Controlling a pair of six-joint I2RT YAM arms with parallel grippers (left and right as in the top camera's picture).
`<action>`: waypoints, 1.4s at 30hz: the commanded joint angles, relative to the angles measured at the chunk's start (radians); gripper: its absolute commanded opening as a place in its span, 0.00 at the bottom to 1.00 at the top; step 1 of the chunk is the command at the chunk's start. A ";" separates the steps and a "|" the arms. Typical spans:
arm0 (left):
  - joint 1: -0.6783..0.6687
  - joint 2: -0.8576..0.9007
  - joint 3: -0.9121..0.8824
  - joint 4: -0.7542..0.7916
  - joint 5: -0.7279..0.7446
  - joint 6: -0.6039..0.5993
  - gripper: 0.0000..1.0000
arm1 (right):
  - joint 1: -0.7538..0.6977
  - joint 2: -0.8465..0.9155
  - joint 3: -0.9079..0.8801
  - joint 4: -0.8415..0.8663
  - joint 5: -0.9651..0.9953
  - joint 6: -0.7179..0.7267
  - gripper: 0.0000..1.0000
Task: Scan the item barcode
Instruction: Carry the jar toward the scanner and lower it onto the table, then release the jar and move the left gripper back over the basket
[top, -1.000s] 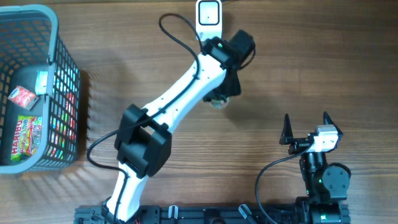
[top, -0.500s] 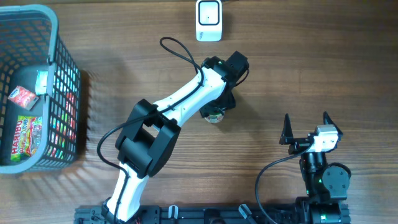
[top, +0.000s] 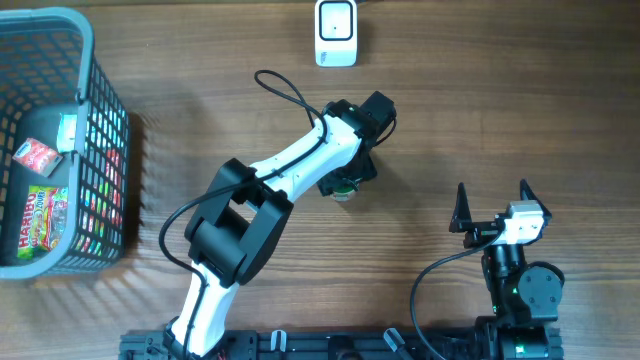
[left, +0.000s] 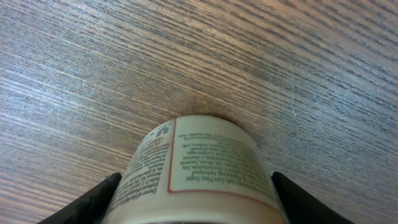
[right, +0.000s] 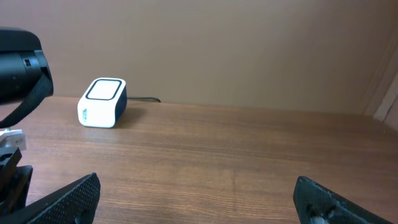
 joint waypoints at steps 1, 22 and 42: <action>-0.011 0.029 -0.038 0.030 -0.018 -0.021 0.72 | 0.004 0.000 -0.001 0.003 -0.012 -0.014 1.00; 0.085 -0.605 0.239 -0.153 -0.350 0.247 1.00 | 0.004 0.000 -0.001 0.003 -0.012 -0.014 1.00; 0.879 -0.941 0.239 -0.227 -0.402 0.239 1.00 | 0.004 0.000 -0.001 0.003 -0.012 -0.014 1.00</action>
